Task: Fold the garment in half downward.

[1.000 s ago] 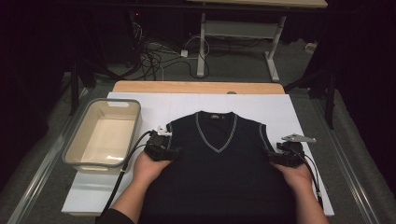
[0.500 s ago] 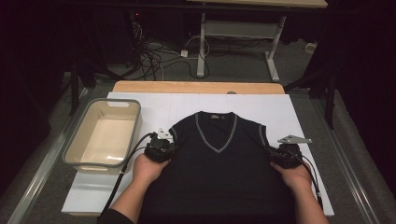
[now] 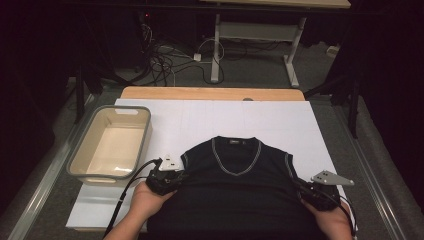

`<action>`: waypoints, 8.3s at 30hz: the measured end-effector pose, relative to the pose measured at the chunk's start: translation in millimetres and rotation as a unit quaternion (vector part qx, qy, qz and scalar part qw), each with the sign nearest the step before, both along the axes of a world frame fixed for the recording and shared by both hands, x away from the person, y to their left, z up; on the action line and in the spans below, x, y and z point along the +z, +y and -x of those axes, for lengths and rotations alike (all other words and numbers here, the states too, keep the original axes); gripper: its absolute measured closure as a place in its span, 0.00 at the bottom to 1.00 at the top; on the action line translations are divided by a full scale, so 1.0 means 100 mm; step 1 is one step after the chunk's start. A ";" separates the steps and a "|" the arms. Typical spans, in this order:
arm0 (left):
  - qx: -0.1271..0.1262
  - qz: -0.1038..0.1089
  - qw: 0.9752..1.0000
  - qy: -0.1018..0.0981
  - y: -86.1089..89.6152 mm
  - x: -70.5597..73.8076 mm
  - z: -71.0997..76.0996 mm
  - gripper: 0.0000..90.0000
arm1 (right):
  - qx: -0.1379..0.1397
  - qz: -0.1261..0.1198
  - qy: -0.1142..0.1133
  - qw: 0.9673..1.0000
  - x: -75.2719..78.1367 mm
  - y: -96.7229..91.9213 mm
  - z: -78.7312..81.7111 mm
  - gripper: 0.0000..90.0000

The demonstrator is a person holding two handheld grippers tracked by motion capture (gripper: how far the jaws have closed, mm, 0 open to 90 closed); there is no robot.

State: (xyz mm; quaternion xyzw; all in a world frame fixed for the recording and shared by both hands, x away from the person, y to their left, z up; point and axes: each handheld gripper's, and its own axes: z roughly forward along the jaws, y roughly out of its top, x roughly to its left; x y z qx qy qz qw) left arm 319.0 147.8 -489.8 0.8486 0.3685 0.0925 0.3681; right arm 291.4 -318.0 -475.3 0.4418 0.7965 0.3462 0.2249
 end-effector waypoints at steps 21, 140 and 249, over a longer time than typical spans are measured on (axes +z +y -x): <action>0.122 0.012 0.992 0.039 -0.07 0.05 -0.81 0.42 | -0.003 -0.002 0.000 1.000 -0.03 0.01 0.02 0.90; 0.022 0.056 0.993 -0.104 0.05 0.12 0.22 0.83 | -0.019 -0.061 -0.120 0.991 0.14 -0.09 0.26 0.95; -0.030 0.104 0.992 -0.069 0.20 -0.04 0.88 0.34 | 0.075 -0.097 -0.048 0.991 0.05 0.34 1.01 0.36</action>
